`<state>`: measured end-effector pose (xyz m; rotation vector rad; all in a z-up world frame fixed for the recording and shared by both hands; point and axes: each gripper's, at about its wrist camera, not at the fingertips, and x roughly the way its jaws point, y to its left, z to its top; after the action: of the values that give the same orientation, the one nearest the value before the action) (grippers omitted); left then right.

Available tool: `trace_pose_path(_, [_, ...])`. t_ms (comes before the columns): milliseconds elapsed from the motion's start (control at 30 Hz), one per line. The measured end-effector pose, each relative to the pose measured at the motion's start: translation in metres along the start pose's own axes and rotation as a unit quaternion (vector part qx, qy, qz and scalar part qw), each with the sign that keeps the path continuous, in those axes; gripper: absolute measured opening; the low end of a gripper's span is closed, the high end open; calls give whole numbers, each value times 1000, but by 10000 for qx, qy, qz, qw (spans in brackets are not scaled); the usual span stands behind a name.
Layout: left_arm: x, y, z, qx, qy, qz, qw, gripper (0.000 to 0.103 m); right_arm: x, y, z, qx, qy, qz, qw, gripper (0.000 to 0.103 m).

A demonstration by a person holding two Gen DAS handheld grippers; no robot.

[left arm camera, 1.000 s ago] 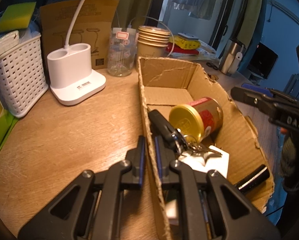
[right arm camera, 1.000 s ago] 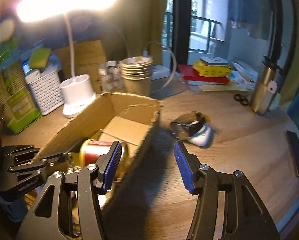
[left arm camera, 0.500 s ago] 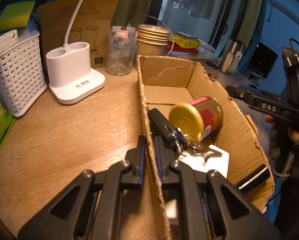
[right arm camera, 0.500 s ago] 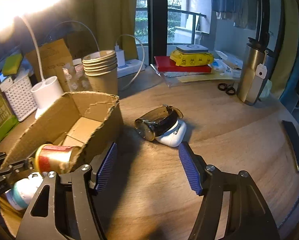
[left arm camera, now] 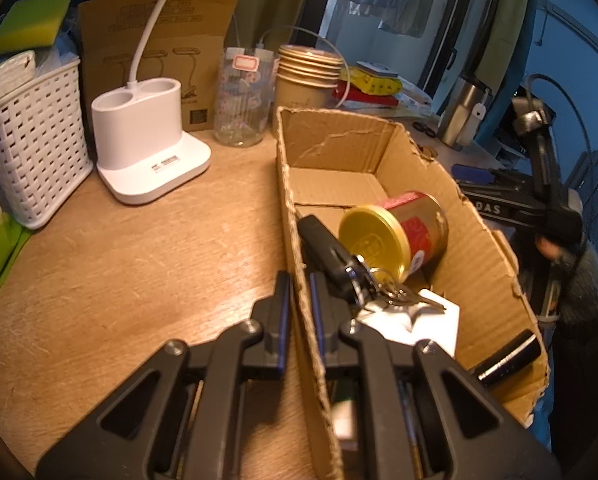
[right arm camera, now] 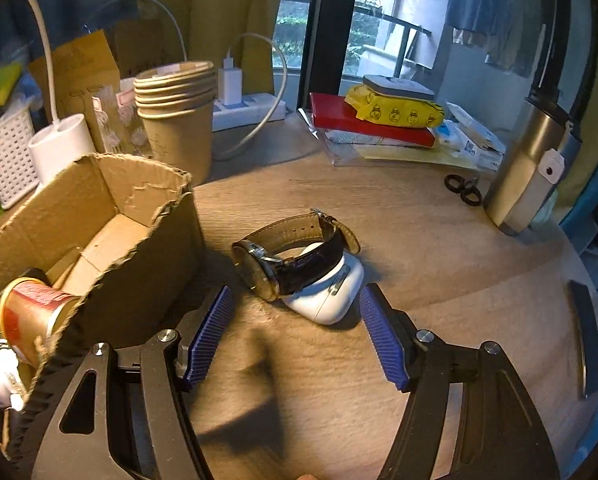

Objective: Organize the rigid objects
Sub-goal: 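Withdraw the right gripper and move it to the leather wristwatch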

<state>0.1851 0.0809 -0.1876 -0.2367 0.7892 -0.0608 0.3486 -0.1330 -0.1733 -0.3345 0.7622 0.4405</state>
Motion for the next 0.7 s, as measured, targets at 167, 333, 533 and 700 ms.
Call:
trace_pose_path(167, [1, 1, 0, -7, 5, -19, 10000, 11, 9, -6, 8, -105, 29, -18, 9999, 70])
trace_pose_path(333, [1, 1, 0, -20, 7, -35, 10000, 11, 18, -9, 15, -160, 96, 111, 9998, 71])
trace_pose_path(533, [1, 1, 0, -34, 13, -50, 10000, 11, 28, -12, 21, -212, 167, 305, 9992, 71])
trace_pose_path(700, [1, 1, 0, -36, 14, -51, 10000, 11, 37, -14, 26, -331, 219, 343, 9986, 76])
